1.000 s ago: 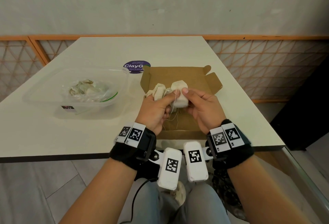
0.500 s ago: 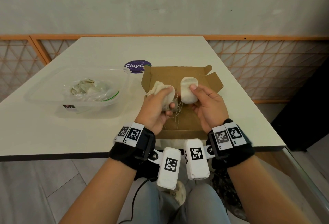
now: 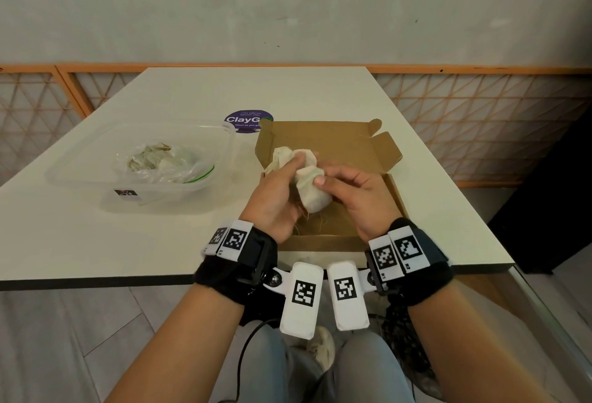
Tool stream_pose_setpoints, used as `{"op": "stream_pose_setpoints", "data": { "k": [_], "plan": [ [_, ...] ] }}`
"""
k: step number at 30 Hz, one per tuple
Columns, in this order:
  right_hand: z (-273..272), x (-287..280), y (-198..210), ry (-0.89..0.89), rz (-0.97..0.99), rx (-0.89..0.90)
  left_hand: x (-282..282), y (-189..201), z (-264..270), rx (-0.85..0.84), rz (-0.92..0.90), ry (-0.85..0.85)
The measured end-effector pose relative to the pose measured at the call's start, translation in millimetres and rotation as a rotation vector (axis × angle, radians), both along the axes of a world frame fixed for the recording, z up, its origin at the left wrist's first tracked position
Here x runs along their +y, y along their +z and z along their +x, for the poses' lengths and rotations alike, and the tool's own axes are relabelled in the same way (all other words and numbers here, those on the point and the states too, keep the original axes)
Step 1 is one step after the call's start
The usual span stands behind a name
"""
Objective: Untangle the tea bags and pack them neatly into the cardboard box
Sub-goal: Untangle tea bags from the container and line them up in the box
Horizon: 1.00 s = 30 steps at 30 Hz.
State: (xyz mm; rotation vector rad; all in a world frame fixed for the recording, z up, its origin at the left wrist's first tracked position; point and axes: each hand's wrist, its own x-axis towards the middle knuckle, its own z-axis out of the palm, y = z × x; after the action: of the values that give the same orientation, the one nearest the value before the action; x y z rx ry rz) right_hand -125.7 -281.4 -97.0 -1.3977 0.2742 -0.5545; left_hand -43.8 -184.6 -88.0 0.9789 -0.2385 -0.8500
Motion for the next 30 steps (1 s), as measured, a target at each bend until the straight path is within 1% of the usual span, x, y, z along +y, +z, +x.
{"op": "stream_pose_setpoints", "data": {
  "k": [3, 6, 9, 16, 21, 25, 30],
  "plan": [
    [0, 1, 1, -0.025, -0.029, -0.014, -1, 0, -1, -0.066, 0.009, -0.018],
    [0, -2, 1, -0.137, 0.048, -0.039, 0, 0, -2, -0.130, 0.088, 0.001],
    [1, -5, 0, -0.202, 0.112, -0.074, -1, -1, -2, -0.127, 0.081, 0.022],
    [1, -4, -1, -0.195, 0.087, -0.051, -1, -1, -5, -0.194, 0.111, 0.041],
    [3, -5, 0, -0.236, 0.122, -0.059, -1, -3, -5, -0.211, 0.103, 0.067],
    [4, -10, -2, -0.265, 0.190, -0.053, -2, -3, -5, -0.233, 0.112, 0.070],
    [4, -9, -2, -0.270, 0.165, -0.037, -2, -2, -6, -0.248, 0.124, 0.056]
  ]
}}
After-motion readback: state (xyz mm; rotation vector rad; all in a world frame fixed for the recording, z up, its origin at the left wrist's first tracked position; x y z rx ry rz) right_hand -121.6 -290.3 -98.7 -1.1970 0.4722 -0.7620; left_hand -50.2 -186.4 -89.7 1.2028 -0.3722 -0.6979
